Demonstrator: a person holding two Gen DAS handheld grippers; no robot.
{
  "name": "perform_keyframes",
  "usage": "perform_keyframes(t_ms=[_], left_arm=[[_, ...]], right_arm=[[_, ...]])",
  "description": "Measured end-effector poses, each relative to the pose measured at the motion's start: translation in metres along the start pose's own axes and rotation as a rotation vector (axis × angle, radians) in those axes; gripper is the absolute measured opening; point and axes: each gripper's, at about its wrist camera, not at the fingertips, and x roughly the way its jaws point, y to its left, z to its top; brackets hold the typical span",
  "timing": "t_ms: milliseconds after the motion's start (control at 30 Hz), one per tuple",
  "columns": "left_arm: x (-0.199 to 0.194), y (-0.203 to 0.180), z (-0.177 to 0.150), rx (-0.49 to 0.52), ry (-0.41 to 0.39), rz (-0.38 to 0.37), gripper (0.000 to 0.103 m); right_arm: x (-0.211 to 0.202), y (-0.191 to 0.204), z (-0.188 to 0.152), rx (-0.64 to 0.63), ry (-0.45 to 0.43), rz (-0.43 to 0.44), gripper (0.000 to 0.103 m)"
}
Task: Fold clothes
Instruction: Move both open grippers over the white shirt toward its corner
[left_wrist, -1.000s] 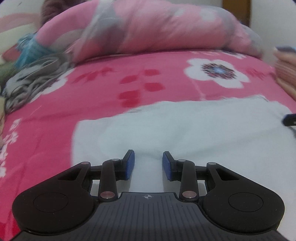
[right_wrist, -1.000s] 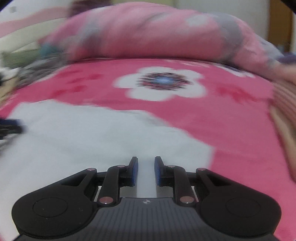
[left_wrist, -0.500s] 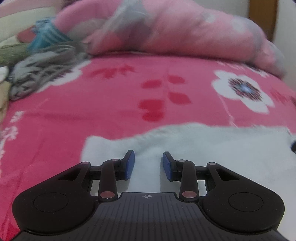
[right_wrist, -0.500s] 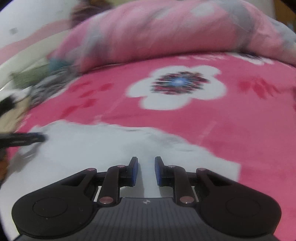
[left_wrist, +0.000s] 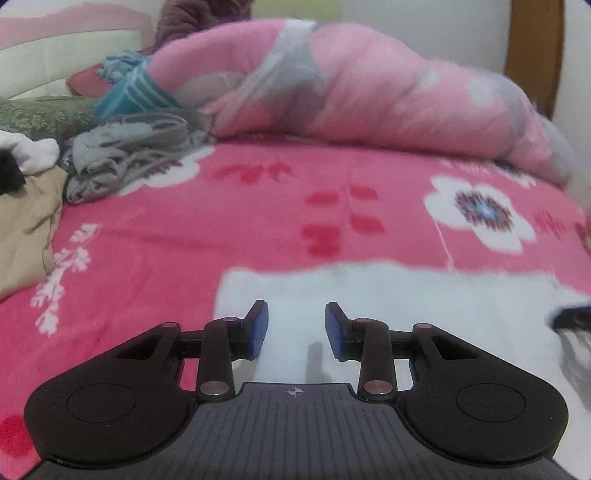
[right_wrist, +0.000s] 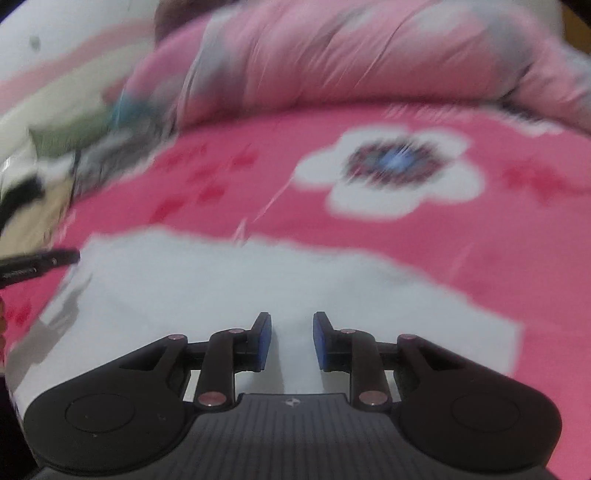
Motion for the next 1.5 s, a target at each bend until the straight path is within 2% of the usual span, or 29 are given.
perform_keyframes(t_ms=[67,133,200,300,367,433,467,533,600,633,700,800,900,1000,1100,1200,1267,1333,1400,1500], left_arm=[[0.001,0.001,-0.009,0.001,0.037,-0.013,0.034],[-0.001,0.007,-0.016,-0.018,0.073,-0.016,0.034],[-0.014,0.012,-0.02,-0.024,0.057,-0.027,0.034],[-0.036,0.013,-0.031,-0.001,0.02,-0.055,0.034],[-0.045,0.012,-0.041,0.004,0.016,-0.074,0.035],[-0.049,0.011,-0.051,-0.001,0.025,-0.087,0.035],[-0.047,0.012,-0.055,-0.01,0.041,-0.081,0.035],[-0.049,0.015,-0.059,-0.04,0.053,-0.061,0.035],[-0.057,0.021,-0.059,-0.075,0.047,-0.059,0.035],[-0.062,0.024,-0.058,-0.091,0.04,-0.058,0.035],[-0.074,0.03,-0.056,-0.104,0.018,-0.045,0.036],[-0.086,0.032,-0.056,-0.103,0.013,-0.019,0.04],[-0.095,0.031,-0.059,-0.084,0.007,0.006,0.044],[-0.101,0.028,-0.063,-0.082,0.009,0.006,0.05],[-0.102,0.022,-0.067,-0.065,0.024,0.009,0.052],[-0.102,0.014,-0.071,-0.039,0.043,0.017,0.057],[-0.102,0.009,-0.072,-0.026,0.049,0.031,0.058],[-0.103,0.004,-0.073,-0.008,0.051,0.044,0.059],[-0.103,0.0,-0.073,0.006,0.053,0.058,0.059],[-0.102,-0.007,-0.074,0.019,0.06,0.077,0.06]], right_arm=[[0.011,-0.005,0.014,0.014,-0.016,-0.115,0.026],[0.006,-0.016,0.026,0.103,-0.069,-0.26,0.027],[-0.015,-0.011,0.023,0.149,-0.121,-0.221,0.027],[-0.046,0.021,0.002,0.077,-0.168,-0.102,0.029],[-0.056,0.054,-0.02,-0.041,-0.163,-0.019,0.037],[-0.049,0.074,-0.035,-0.114,-0.088,0.058,0.037],[-0.041,0.079,-0.039,-0.134,-0.057,0.053,0.037],[-0.027,0.072,-0.035,-0.1,-0.043,-0.052,0.037],[-0.027,0.057,-0.022,0.027,-0.077,-0.226,0.037],[-0.036,0.052,-0.018,0.087,-0.111,-0.246,0.037],[-0.06,0.057,-0.02,0.144,-0.196,-0.172,0.037],[-0.086,0.097,-0.037,0.045,-0.299,-0.099,0.037],[-0.105,0.137,-0.071,-0.053,-0.321,-0.053,0.037],[-0.11,0.16,-0.101,-0.092,-0.324,-0.041,0.037],[-0.102,0.155,-0.119,-0.025,-0.28,-0.086,0.037],[-0.106,0.132,-0.128,0.113,-0.25,-0.14,0.037],[-0.115,0.113,-0.132,0.204,-0.263,-0.163,0.037],[-0.129,0.104,-0.136,0.217,-0.308,-0.183,0.037],[-0.138,0.095,-0.139,0.228,-0.33,-0.165,0.037],[-0.141,0.069,-0.146,0.284,-0.306,-0.183,0.037]])
